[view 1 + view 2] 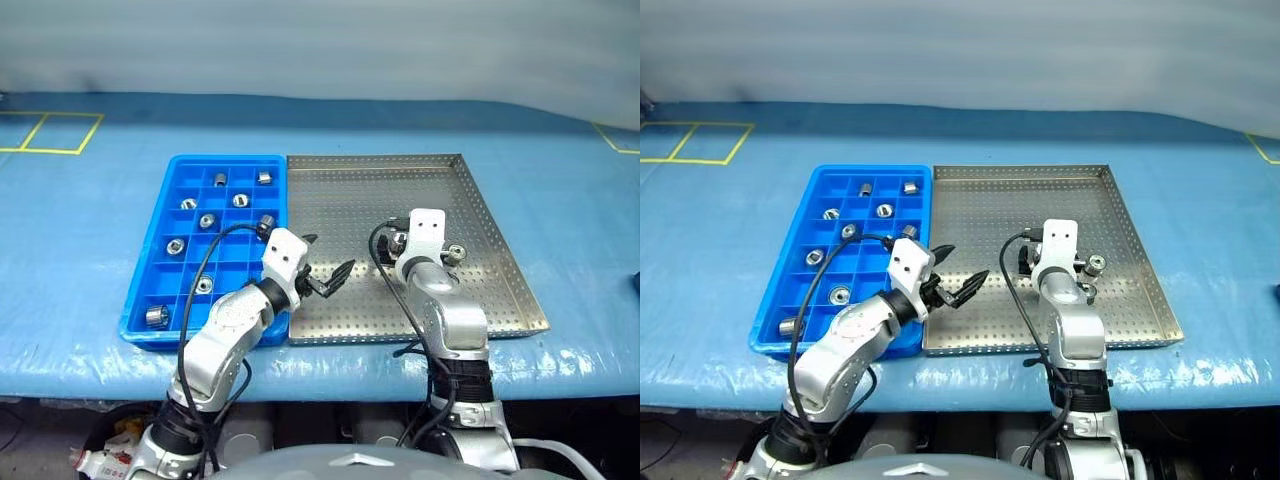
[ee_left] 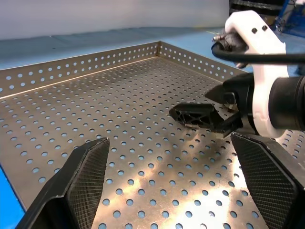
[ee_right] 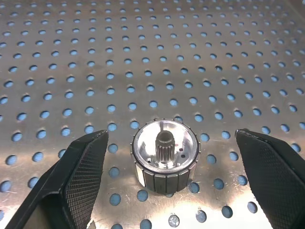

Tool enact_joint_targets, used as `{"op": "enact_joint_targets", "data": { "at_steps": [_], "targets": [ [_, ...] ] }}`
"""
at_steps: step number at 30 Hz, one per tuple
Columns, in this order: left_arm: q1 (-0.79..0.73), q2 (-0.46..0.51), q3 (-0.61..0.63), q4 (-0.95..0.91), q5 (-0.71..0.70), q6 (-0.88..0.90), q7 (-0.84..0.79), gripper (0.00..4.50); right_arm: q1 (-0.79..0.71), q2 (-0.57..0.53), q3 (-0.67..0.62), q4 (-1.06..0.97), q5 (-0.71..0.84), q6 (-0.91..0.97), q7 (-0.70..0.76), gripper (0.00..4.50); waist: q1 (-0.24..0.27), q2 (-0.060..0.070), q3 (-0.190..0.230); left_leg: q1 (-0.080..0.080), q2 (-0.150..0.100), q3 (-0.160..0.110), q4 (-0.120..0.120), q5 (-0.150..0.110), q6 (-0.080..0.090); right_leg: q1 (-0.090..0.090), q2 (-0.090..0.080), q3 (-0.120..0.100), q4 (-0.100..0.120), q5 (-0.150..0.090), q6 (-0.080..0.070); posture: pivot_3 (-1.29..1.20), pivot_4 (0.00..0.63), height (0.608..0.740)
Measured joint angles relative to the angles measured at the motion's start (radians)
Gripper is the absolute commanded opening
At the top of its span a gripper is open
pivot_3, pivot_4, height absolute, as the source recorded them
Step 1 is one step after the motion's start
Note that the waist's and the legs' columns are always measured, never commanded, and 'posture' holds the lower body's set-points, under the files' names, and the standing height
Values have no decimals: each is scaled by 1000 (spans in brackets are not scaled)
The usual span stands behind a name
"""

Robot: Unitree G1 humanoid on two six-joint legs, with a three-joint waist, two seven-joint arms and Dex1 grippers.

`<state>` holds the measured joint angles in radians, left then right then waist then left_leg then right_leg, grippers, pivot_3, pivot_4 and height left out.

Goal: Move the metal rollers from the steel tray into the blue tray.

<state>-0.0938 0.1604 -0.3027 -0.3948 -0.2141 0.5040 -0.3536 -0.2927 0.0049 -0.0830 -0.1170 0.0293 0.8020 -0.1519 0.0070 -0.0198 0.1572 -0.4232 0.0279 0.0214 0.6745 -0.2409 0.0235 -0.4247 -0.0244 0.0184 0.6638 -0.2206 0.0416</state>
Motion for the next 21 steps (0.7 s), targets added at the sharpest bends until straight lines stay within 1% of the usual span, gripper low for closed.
{"op": "enact_joint_targets", "data": {
  "at_steps": [3, 6, 13, 14, 18, 21],
  "targets": [
    [22, -7, 0, 0, 8, -45, 4, 4446, -3, 1, -2, 37, -2, -36, 0, 4500, 3, 1, 0, 0, 0, 0, 0, 0, 0, 0, 0, 0, 0, 0, 0, 117, 150, 740],
    [37, -22, -3, 0, 11, -80, 4, 4500, -7, 2, -2, 59, -4, -61, 0, 3953, 7, 1, -1, 0, 0, 0, 0, 0, 0, 0, 0, 0, 0, 0, 0, 120, 150, 740],
    [46, -31, -1, 0, 12, -112, 7, 4500, -6, 7, 8, 66, -4, -73, 6, 1808, 10, 2, -1, 0, 0, 0, 0, 0, 1, 0, 0, 0, 0, 0, 0, 121, 150, 740],
    [47, -36, 0, 0, 13, -117, 11, 4500, -4, 6, 9, 63, -5, -71, 8, 1722, 11, 2, -1, 0, 0, 0, 0, 0, 1, 0, 0, 0, 0, 0, 0, 121, 150, 740],
    [59, -44, 8, 1, 27, -134, 44, 4500, 5, -16, 42, 28, -11, -29, 35, 1724, 9, 2, -1, 0, 0, 0, 0, 0, 1, 0, 0, 0, 0, 0, 0, 158, 150, 740],
    [79, -57, 27, 1, 52, -148, 85, 4500, 4, -52, 94, -24, -17, 24, 79, 1724, 13, 3, -1, 0, 0, 0, -1, 0, 1, 0, 0, 0, 0, 0, 0, 190, 150, 740]
  ]
}}
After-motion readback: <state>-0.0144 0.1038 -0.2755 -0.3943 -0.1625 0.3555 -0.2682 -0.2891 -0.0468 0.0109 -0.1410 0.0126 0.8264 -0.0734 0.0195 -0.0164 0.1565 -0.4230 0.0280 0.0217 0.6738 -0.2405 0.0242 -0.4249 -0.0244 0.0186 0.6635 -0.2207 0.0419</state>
